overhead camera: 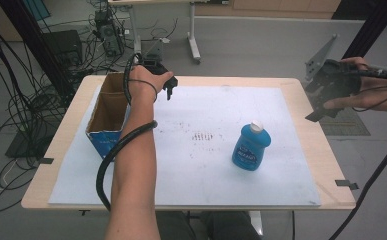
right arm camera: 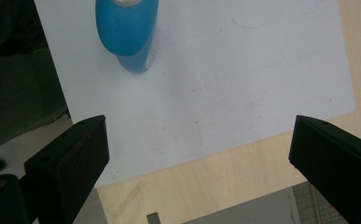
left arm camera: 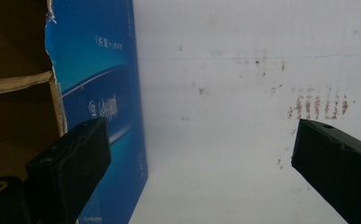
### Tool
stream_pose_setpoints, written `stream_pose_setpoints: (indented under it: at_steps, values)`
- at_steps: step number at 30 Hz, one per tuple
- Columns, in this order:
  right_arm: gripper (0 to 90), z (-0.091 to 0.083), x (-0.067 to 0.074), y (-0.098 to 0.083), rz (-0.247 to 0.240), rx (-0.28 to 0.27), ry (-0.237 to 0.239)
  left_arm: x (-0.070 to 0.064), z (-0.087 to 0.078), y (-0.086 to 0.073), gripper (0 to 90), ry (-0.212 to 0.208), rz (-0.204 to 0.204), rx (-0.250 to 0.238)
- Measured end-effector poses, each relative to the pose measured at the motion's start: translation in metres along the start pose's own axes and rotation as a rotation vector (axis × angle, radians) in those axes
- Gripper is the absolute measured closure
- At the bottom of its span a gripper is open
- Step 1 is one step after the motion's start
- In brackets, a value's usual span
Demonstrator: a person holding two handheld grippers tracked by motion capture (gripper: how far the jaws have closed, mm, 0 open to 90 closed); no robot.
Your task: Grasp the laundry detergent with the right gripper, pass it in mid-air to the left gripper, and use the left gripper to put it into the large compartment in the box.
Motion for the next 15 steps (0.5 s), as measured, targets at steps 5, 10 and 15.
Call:
stream_pose_setpoints:
  at_steps: [5,10,15]
  values:
    - [4.7,0.002,0.005,-0.002,-0.003,-0.007,0.006,0.000,-0.003,-0.001,5.1,-0.001,0.002,-0.004]
    - [4.6,0.004,0.010,-0.004,-0.006,-0.020,0.005,0.000,-0.004,-0.002,5.1,0.001,0.006,-0.007]
    - [4.6,0.008,0.014,-0.009,0.004,-0.028,0.008,-0.001,-0.006,-0.004,5.1,0.002,0.010,-0.008]
Point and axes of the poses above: each handheld gripper's, and its own axes: z roughly forward along the jaws, y roughly out of its top, x roughly to its left, the point moved 4 cm from there along z, roughly forward along the jaws, and after that the axes turned 5 degrees about -z, right-handed, at the moved point
